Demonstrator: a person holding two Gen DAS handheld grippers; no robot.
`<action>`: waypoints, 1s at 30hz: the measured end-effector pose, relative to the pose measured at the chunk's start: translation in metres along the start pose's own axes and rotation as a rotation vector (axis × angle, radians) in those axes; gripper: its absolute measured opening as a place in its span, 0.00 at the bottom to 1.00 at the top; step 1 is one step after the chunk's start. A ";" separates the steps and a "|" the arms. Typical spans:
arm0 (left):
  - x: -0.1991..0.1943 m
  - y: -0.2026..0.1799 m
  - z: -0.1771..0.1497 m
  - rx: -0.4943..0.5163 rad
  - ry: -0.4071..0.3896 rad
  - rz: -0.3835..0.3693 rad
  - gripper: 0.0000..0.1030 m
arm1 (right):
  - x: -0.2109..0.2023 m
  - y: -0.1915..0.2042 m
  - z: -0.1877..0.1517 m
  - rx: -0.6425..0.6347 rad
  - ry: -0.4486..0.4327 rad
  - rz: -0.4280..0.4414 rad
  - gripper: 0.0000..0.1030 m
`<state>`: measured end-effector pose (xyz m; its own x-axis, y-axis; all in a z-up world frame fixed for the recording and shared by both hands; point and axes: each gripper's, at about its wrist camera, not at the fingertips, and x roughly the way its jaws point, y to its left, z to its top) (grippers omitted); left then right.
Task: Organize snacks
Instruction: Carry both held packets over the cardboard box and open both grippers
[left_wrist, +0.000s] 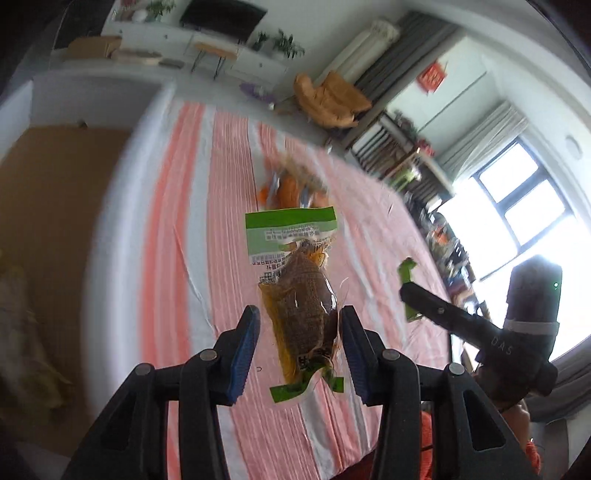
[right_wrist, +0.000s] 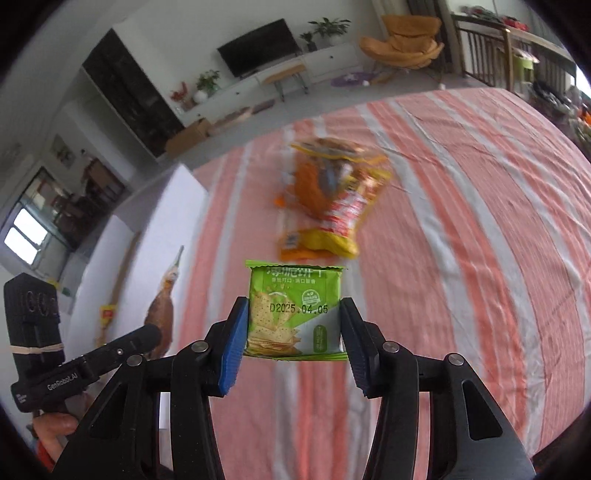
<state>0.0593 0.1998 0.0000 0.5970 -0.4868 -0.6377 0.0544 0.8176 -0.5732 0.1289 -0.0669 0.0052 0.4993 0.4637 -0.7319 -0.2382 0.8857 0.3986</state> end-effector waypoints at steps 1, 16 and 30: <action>-0.026 0.004 0.006 0.010 -0.052 0.025 0.43 | -0.005 0.020 0.004 -0.022 -0.009 0.045 0.50; -0.149 0.132 -0.016 -0.214 -0.205 0.508 0.78 | 0.034 0.220 -0.011 -0.261 0.166 0.448 0.71; 0.008 -0.045 -0.033 0.132 0.033 0.061 0.99 | 0.091 -0.037 -0.074 -0.137 0.043 -0.388 0.71</action>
<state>0.0349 0.1492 0.0034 0.5759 -0.4426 -0.6874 0.1245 0.8784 -0.4614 0.1211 -0.0555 -0.1171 0.5393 0.0927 -0.8370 -0.1490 0.9887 0.0134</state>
